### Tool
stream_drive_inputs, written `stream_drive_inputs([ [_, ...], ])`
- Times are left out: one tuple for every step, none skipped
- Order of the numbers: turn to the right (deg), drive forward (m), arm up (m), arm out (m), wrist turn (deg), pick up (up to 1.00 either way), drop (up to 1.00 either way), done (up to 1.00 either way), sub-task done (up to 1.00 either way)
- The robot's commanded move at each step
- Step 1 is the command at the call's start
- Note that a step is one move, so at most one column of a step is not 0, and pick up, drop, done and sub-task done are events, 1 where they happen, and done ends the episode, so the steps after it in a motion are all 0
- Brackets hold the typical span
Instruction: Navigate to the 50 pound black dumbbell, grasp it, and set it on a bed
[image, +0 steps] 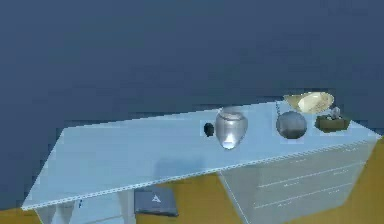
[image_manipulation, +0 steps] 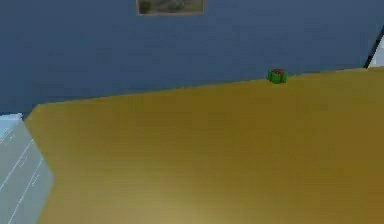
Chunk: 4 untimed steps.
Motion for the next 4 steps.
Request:
stream_drive_inputs([
  [-45.0, 0.00, 0.00, 0.00, 0.0, 0.00, 0.00, 0.00, 0.00],
  [-33.0, 0.00, 0.00, 0.00, 0.0, 0.00, 0.00, 0.00, 0.00],
  [-3.0, 0.00, 0.00, 0.00, 0.0, 0.00, 0.00, 0.00, 0.00],
  [45.0, 0.00, 0.00, 0.00, 0.0, 0.00, 0.00, 0.00, 0.00],
])
